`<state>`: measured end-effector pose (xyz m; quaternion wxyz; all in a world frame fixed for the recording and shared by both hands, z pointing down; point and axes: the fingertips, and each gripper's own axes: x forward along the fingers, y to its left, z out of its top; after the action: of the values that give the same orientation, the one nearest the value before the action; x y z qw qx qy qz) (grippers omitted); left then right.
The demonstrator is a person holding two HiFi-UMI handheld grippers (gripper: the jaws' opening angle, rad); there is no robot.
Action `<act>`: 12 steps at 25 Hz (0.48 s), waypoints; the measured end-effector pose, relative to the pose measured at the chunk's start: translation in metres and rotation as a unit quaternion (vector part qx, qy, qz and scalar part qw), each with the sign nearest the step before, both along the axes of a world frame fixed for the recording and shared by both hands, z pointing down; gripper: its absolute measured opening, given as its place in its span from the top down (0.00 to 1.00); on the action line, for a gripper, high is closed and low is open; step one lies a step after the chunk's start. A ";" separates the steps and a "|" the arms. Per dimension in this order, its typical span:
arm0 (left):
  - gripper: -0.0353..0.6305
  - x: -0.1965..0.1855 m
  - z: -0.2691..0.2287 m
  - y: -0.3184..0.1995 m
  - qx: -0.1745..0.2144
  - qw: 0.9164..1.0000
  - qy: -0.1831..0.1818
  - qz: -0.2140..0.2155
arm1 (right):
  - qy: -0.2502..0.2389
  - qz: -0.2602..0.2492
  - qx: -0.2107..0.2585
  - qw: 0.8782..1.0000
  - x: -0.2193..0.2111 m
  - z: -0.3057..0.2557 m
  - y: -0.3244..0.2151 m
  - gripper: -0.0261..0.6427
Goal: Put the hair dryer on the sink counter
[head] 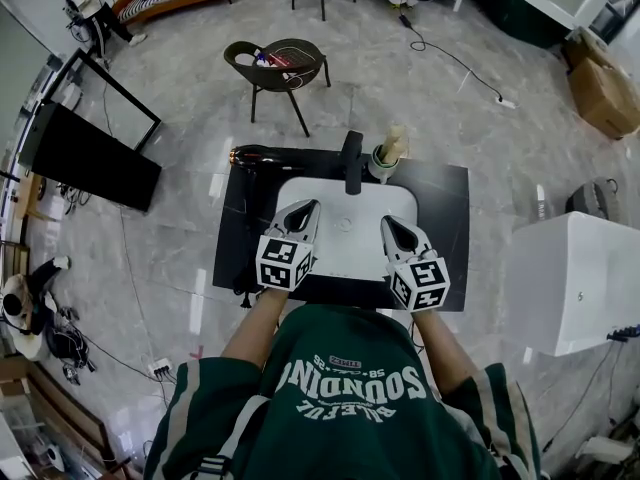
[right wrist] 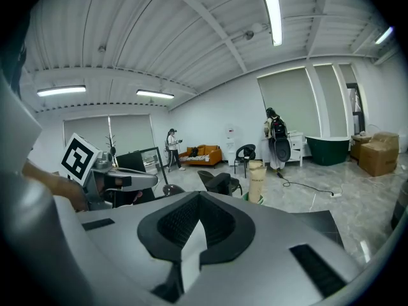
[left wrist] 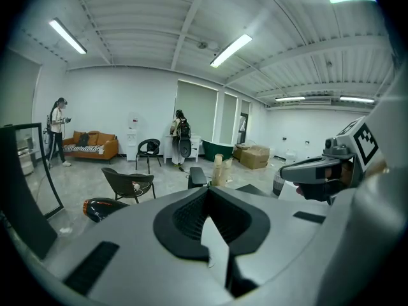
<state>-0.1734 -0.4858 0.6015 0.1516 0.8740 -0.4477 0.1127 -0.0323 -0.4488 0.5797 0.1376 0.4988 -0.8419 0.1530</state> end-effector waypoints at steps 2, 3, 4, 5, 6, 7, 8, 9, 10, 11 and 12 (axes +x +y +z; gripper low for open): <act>0.93 0.001 -0.002 0.000 0.003 1.000 0.001 0.001 | 0.002 0.000 -0.001 1.000 0.001 0.000 0.001 0.90; 0.93 0.001 -0.002 0.001 0.004 1.000 0.001 0.001 | 0.002 0.000 -0.002 1.000 0.001 0.000 0.001 0.90; 0.93 0.002 -0.003 0.001 0.004 1.000 0.002 0.002 | 0.003 0.000 -0.003 1.000 0.001 -0.001 0.001 0.90; 0.93 0.002 -0.003 0.001 0.004 1.000 0.002 0.003 | 0.003 -0.001 -0.004 1.000 0.001 -0.001 0.002 0.90; 0.93 0.002 -0.004 0.002 0.003 1.000 0.001 0.003 | 0.003 -0.001 -0.004 1.000 0.001 -0.001 0.002 0.90; 0.93 0.002 -0.004 0.002 0.002 1.000 0.001 0.003 | 0.003 -0.001 -0.005 1.000 0.001 -0.001 0.003 0.90; 0.93 0.001 -0.004 0.002 0.001 1.000 0.001 0.003 | 0.004 -0.002 -0.006 1.000 0.000 -0.001 0.003 0.90; 0.93 0.001 -0.003 0.003 0.000 1.000 0.000 0.003 | 0.004 -0.002 -0.006 1.000 0.000 -0.001 0.003 0.90; 0.93 0.000 -0.003 0.003 0.000 1.000 -0.001 0.004 | 0.004 -0.002 -0.006 1.000 0.000 -0.002 0.004 0.90; 0.93 0.000 -0.003 0.003 -0.001 1.000 -0.002 0.004 | 0.004 -0.002 -0.007 1.000 0.001 -0.002 0.004 0.90; 0.93 0.000 -0.003 0.003 -0.001 1.000 -0.002 0.004 | 0.004 -0.002 -0.007 1.000 0.001 -0.002 0.004 0.90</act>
<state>-0.1736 -0.4827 0.5981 0.1509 0.8754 -0.4444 0.1156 -0.0315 -0.4450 0.5779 0.1451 0.4970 -0.8412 0.1563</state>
